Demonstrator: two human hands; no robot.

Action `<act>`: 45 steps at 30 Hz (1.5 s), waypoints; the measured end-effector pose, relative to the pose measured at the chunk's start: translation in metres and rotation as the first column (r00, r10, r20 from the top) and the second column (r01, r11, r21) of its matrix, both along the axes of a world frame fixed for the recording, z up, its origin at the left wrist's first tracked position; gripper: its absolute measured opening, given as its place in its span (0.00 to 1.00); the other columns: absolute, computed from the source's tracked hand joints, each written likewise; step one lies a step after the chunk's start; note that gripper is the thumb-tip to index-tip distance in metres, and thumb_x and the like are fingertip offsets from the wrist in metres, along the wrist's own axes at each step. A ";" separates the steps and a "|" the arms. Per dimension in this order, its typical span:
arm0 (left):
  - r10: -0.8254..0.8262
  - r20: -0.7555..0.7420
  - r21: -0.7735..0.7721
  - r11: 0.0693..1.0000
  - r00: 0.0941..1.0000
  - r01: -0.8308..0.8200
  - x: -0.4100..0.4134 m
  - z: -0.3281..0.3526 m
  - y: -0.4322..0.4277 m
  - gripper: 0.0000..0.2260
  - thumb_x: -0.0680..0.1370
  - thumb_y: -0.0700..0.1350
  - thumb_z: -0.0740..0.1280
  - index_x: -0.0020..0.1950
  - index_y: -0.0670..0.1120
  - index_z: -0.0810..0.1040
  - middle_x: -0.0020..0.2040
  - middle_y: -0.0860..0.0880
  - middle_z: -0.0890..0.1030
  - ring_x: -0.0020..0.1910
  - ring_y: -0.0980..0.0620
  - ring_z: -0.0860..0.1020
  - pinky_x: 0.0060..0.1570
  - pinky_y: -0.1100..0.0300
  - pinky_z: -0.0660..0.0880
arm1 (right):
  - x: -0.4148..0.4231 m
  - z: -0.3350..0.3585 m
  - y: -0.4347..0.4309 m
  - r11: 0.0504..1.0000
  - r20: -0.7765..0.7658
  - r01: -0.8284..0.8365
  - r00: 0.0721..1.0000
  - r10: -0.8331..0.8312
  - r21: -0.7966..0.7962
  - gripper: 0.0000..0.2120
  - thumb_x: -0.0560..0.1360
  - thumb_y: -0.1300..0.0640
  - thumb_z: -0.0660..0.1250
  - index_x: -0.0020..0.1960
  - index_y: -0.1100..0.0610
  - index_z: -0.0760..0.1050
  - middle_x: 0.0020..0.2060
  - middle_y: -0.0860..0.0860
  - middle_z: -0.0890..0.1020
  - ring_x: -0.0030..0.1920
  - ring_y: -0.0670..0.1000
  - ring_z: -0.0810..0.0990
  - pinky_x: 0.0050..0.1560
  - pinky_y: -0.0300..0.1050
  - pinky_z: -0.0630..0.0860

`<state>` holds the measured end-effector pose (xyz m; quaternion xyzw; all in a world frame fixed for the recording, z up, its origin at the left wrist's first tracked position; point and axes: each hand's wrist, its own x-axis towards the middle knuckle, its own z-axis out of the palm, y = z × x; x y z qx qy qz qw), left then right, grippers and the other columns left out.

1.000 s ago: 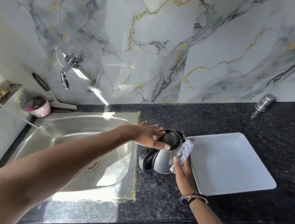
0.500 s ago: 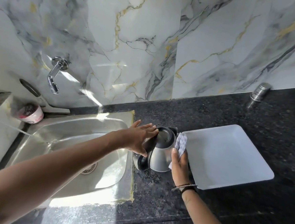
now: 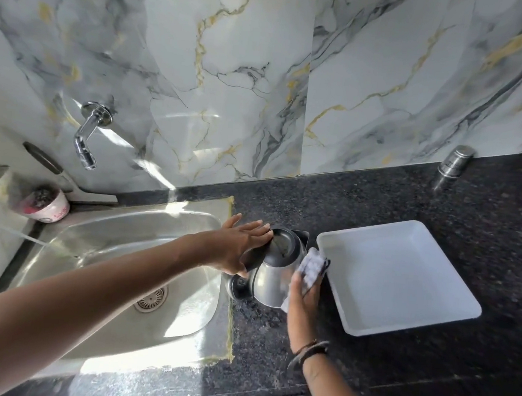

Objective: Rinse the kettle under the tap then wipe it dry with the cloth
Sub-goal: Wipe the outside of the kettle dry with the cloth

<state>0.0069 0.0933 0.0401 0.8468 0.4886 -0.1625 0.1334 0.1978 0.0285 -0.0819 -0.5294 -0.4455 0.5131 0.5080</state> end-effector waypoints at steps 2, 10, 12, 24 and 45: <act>-0.010 -0.008 -0.009 1.000 1.000 0.010 -0.003 0.002 0.001 0.47 0.73 0.51 0.73 0.80 0.50 0.43 0.81 0.50 0.46 0.79 0.53 0.42 0.72 0.42 0.33 | 0.019 0.003 0.022 0.993 -0.035 -0.099 0.995 0.096 -0.065 0.28 0.80 0.47 0.64 0.78 0.49 0.63 0.76 0.46 0.69 0.76 0.44 0.66 0.76 0.42 0.62; -0.056 -0.043 -0.007 0.998 0.998 0.056 -0.007 0.009 0.003 0.46 0.74 0.51 0.72 0.80 0.51 0.43 0.81 0.51 0.46 0.79 0.54 0.43 0.72 0.44 0.34 | 0.045 -0.004 0.042 0.968 0.090 0.035 0.996 -0.013 -0.248 0.22 0.74 0.76 0.63 0.66 0.66 0.77 0.56 0.59 0.84 0.53 0.56 0.82 0.59 0.50 0.80; -0.061 -0.052 -0.011 0.998 0.997 0.061 -0.007 0.010 0.002 0.45 0.74 0.51 0.72 0.80 0.52 0.43 0.81 0.52 0.45 0.79 0.54 0.43 0.72 0.44 0.34 | 0.050 -0.001 0.044 0.960 0.054 0.085 0.996 -0.074 -0.268 0.18 0.72 0.78 0.63 0.58 0.68 0.81 0.43 0.56 0.83 0.39 0.53 0.79 0.40 0.39 0.79; -0.230 -0.211 0.010 0.971 0.950 0.238 -0.028 0.010 0.008 0.43 0.77 0.48 0.68 0.76 0.59 0.35 0.78 0.58 0.38 0.76 0.55 0.36 0.74 0.42 0.33 | 0.110 0.013 0.031 0.856 -0.753 -0.265 0.628 -0.196 -0.443 0.19 0.72 0.57 0.64 0.61 0.61 0.79 0.57 0.60 0.82 0.61 0.63 0.78 0.71 0.65 0.67; 0.708 0.431 -0.150 0.668 0.559 -0.729 -0.002 0.003 0.002 0.29 0.75 0.69 0.59 0.57 0.46 0.82 0.55 0.44 0.84 0.57 0.43 0.80 0.55 0.49 0.77 | 0.057 0.032 0.027 0.970 -0.183 0.128 0.969 -0.166 -0.205 0.11 0.80 0.67 0.64 0.56 0.54 0.79 0.51 0.50 0.84 0.48 0.45 0.83 0.52 0.39 0.80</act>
